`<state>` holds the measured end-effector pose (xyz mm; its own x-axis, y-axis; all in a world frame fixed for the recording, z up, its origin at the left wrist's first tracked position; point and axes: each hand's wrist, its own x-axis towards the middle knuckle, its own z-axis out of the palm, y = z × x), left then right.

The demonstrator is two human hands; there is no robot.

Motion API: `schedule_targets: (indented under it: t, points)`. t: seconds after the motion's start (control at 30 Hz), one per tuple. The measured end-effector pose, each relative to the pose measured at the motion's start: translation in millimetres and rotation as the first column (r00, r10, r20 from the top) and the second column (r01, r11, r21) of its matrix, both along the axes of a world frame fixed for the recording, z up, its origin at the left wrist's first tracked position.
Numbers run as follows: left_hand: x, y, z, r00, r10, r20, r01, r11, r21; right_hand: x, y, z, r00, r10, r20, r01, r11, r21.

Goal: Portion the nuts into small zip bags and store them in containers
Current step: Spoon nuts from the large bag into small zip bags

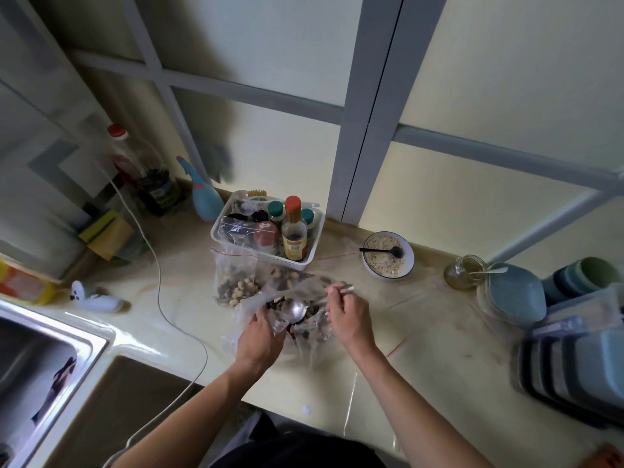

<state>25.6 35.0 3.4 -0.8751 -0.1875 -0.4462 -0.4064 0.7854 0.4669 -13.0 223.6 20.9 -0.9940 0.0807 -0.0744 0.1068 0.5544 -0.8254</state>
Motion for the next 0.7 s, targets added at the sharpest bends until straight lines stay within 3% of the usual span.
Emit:
schedule_targets:
  t: [0.17,0.23,0.33,0.43,0.53,0.7]
  points:
    - [-4,7,8,0.989,0.062,-0.137,-0.077,0.99,-0.114,-3,32,5,0.955,-0.005,-0.295,0.103,0.943,0.317]
    - [-10,15,20,0.98,0.106,-0.17,-0.136,0.975,-0.173,-4,38,10,0.931,-0.031,-0.365,0.189,0.893,0.408]
    - [-18,28,40,0.953,0.14,-0.271,-0.183,0.973,-0.143,-10,40,20,0.887,-0.072,-0.456,0.332,0.786,0.522]
    - [-24,39,54,0.94,0.076,-0.332,-0.107,0.991,-0.076,-13,38,30,0.885,-0.119,-0.45,0.38,0.742,0.553]
    - [-27,48,74,0.915,-0.021,-0.404,-0.028,0.993,-0.117,-13,30,37,0.897,-0.178,-0.404,0.395,0.733,0.554]
    - [-25,50,84,0.917,-0.049,-0.396,-0.019,0.986,-0.166,0,16,27,0.928,0.024,-0.372,0.178,0.848,0.499]
